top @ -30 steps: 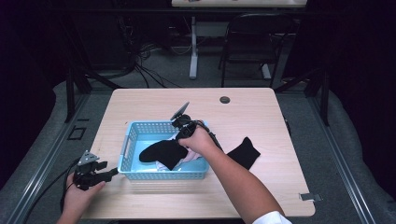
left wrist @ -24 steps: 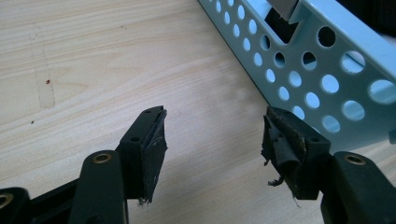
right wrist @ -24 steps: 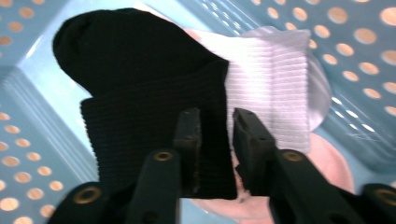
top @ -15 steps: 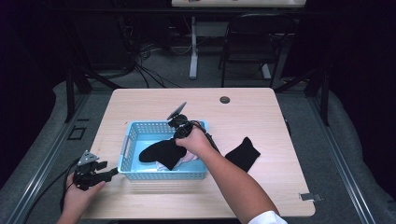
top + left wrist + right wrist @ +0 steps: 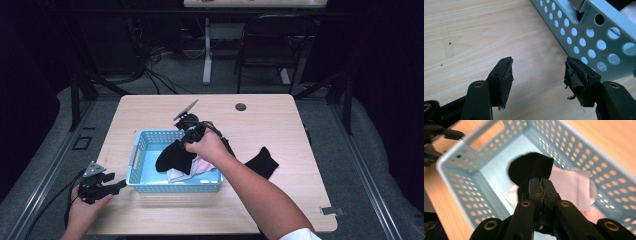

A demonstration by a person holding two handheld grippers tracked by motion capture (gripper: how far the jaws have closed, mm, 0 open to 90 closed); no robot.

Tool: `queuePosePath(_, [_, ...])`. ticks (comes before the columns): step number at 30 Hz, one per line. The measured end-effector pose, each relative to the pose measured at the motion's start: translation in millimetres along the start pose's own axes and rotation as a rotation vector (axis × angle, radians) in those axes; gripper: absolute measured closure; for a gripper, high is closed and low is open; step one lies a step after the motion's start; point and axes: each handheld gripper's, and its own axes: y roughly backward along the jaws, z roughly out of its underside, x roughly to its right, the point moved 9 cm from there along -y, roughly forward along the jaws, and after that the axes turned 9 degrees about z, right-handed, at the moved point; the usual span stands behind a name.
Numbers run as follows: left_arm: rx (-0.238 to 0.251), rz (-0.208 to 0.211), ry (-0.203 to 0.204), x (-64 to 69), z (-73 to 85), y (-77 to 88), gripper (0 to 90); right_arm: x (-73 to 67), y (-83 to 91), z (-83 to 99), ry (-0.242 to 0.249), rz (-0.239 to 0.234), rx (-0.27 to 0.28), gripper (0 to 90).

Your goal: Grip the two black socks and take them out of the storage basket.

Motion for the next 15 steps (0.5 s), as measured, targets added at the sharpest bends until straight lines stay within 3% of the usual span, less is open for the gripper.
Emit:
queuePosePath(6, [-0.005, 0.003, 0.002, 0.0, 0.6, 0.2, 39.3, -3.5, 35.4, -12.0, 0.044, 0.01, 0.043, 88.7])
queuePosePath(15, [-0.011, 0.001, -0.002, 0.0, 0.9, -0.1, 39.3, -0.1, 86.3, -18.5, 0.115, 0.072, 0.066, 88.7])
